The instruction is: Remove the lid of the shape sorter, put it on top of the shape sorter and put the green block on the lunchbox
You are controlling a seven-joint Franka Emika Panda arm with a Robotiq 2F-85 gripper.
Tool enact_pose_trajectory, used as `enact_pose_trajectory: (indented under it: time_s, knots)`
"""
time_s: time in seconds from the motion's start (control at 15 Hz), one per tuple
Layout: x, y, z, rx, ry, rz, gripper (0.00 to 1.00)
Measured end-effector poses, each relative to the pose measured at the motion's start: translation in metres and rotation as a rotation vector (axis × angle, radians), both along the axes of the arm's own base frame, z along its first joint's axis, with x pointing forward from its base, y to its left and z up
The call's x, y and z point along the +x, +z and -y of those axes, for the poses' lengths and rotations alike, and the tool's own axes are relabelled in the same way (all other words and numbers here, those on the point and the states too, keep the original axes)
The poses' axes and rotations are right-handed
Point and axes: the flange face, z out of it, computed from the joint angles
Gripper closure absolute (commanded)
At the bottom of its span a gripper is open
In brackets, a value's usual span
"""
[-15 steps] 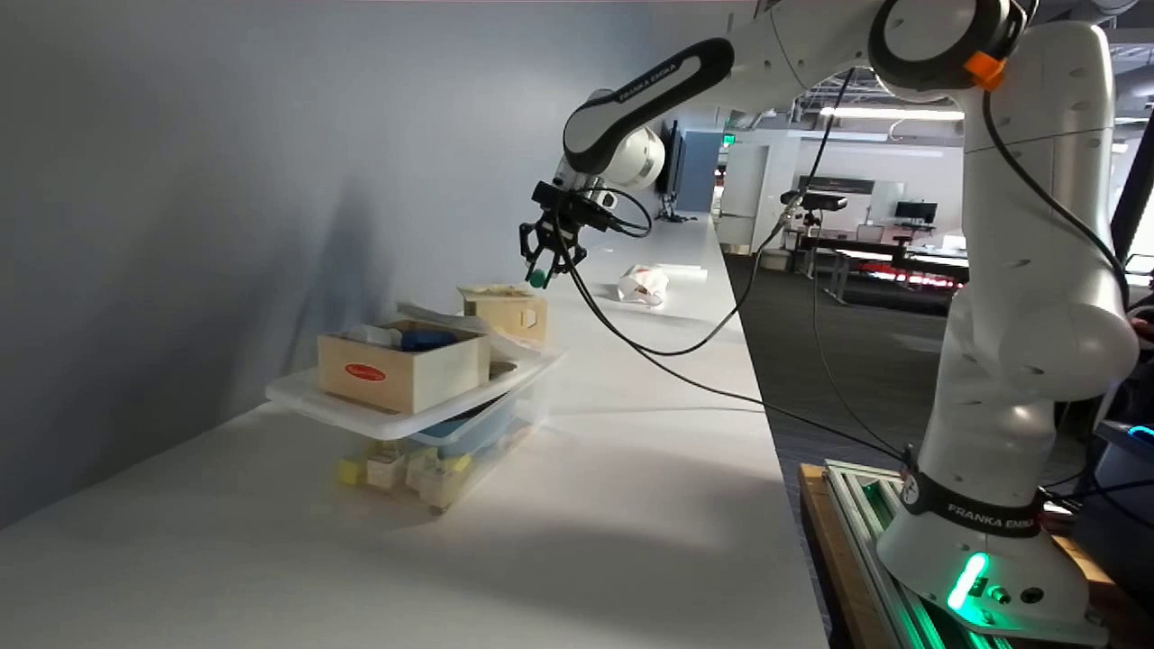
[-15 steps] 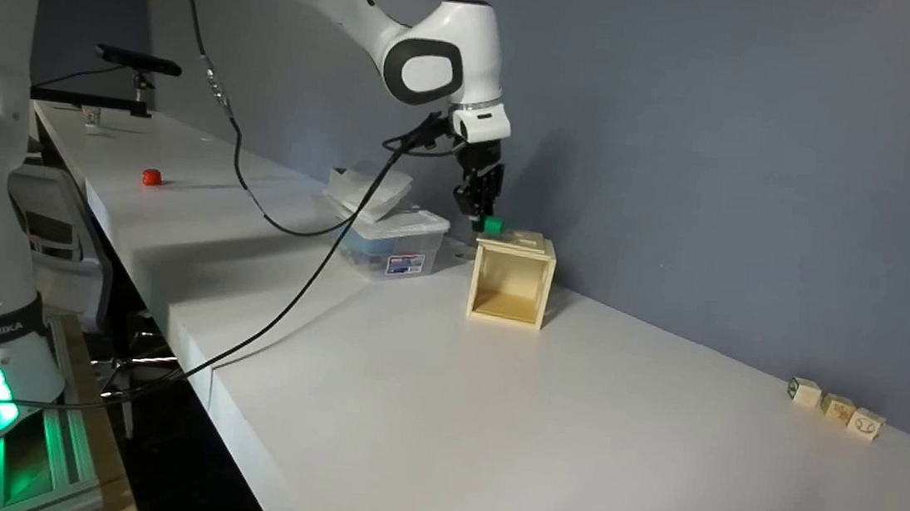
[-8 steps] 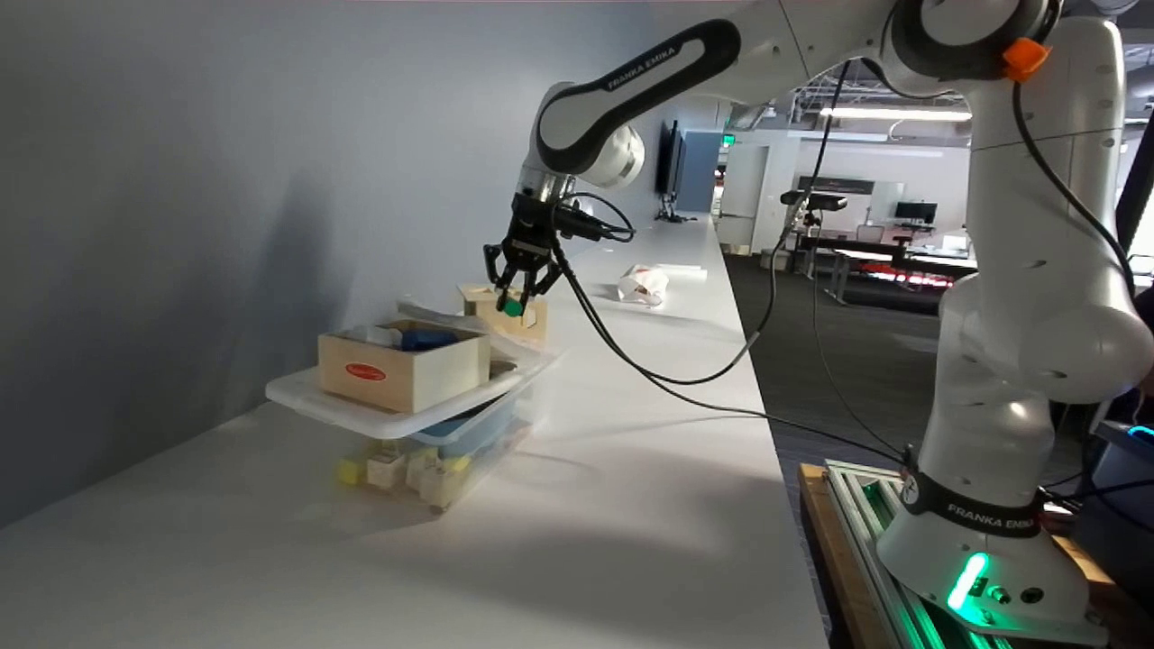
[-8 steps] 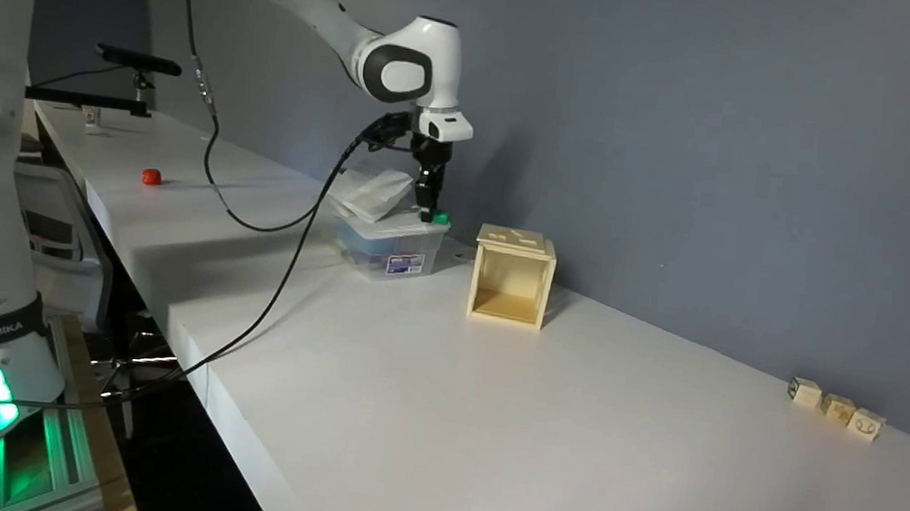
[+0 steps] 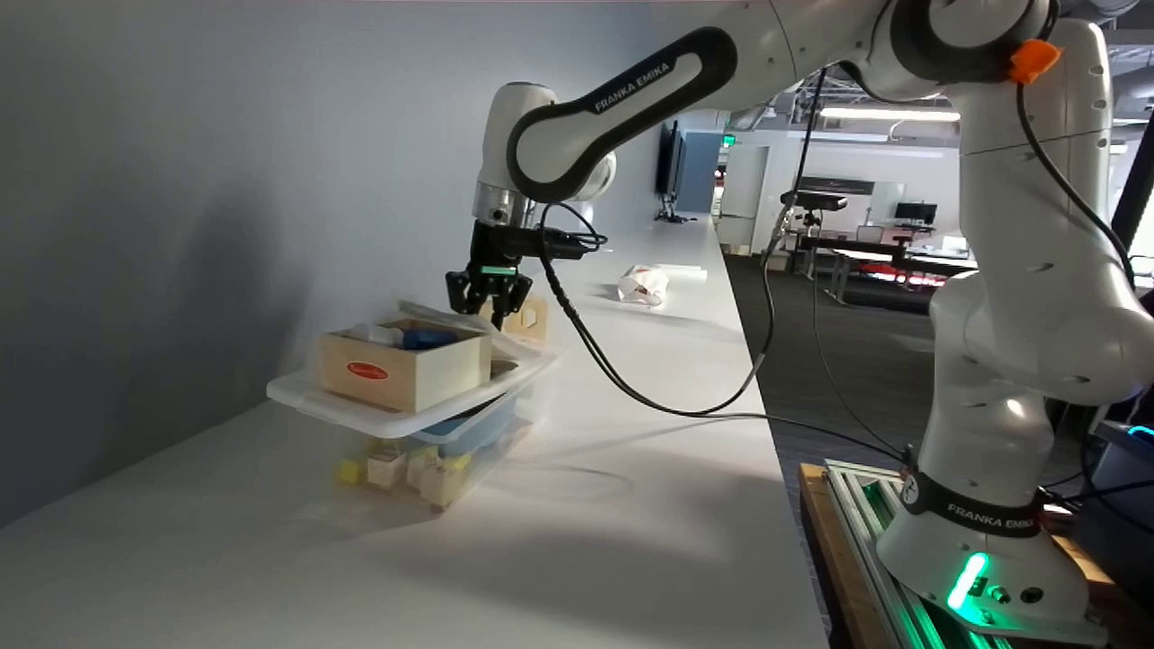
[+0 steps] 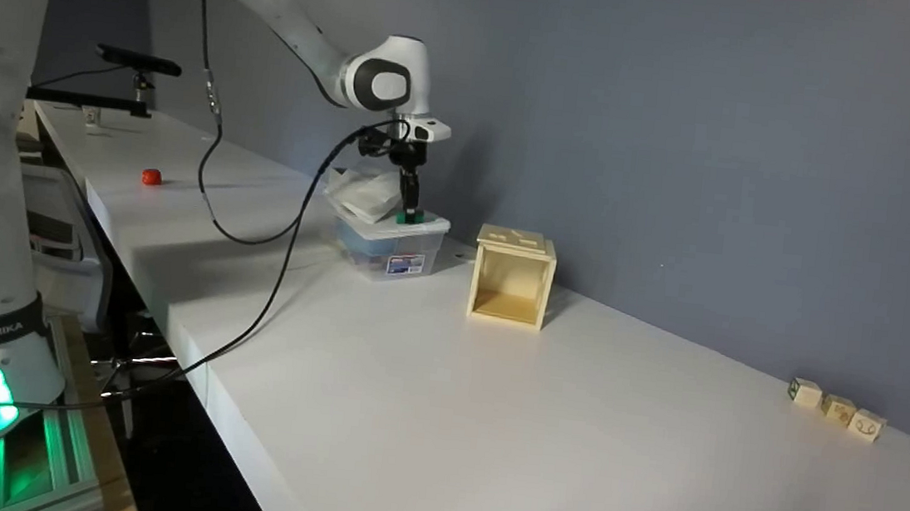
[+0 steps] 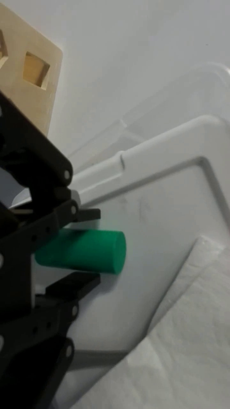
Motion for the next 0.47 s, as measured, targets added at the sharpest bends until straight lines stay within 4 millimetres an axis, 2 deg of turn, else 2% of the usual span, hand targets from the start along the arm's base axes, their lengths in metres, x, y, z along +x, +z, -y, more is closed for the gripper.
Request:
enact_pose_trajectory:
  time_s: [0.2,0.33,0.47]
  knots:
    - [0.004,0.012,-0.001,-0.041,0.11,0.065,0.0]
    - [0.003,0.037,0.003,-0.03,0.139,0.134,0.0]
    - [-0.005,0.073,0.015,0.04,0.128,0.213,0.0]
